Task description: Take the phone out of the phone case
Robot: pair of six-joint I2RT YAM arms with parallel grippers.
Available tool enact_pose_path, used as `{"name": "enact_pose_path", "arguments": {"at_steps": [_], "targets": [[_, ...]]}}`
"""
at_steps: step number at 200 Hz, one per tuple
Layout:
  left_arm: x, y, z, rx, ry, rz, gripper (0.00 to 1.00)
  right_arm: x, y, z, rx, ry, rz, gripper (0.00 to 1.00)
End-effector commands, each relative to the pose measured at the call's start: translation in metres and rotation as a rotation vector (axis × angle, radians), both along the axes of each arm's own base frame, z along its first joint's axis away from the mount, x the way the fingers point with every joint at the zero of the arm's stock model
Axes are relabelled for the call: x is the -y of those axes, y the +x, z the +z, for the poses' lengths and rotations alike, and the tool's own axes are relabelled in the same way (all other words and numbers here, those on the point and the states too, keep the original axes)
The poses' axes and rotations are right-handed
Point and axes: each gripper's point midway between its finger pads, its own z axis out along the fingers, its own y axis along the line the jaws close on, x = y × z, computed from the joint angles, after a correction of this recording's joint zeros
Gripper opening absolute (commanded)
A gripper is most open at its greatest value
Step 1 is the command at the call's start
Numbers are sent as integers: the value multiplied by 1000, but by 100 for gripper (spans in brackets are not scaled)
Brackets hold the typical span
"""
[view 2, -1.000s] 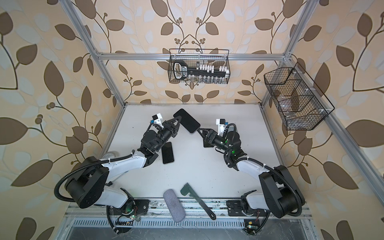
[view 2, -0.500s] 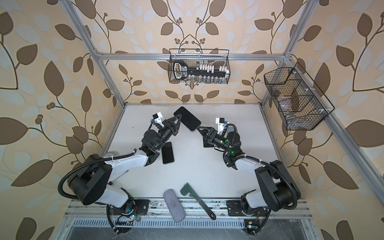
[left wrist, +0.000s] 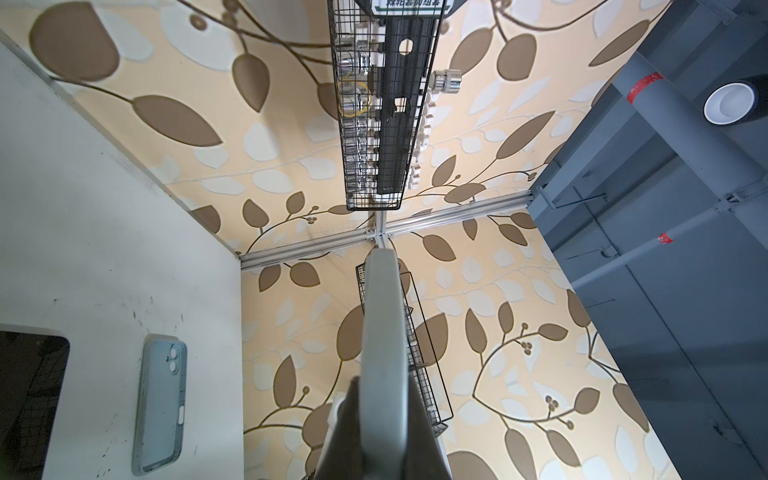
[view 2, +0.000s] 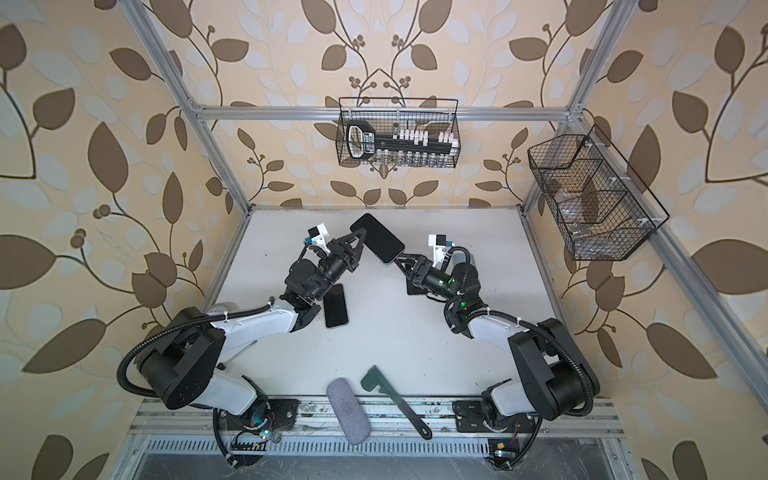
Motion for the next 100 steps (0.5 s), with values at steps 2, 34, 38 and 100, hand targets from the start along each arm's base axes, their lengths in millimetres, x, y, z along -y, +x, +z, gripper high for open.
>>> {"name": "enact_pose_path", "arguments": {"at_steps": [2, 34, 38, 100], "targets": [[8, -11, 37, 104, -56, -45, 0, -6, -6, 33, 108, 29, 33, 73], [7, -12, 39, 106, -51, -43, 0, -7, -6, 31, 110, 30, 38, 69], [7, -12, 38, 105, -50, -42, 0, -7, -6, 32, 111, 32, 40, 69], [8, -12, 36, 101, -48, -46, 0, -3, -7, 45, 145, 81, 48, 62]]}}
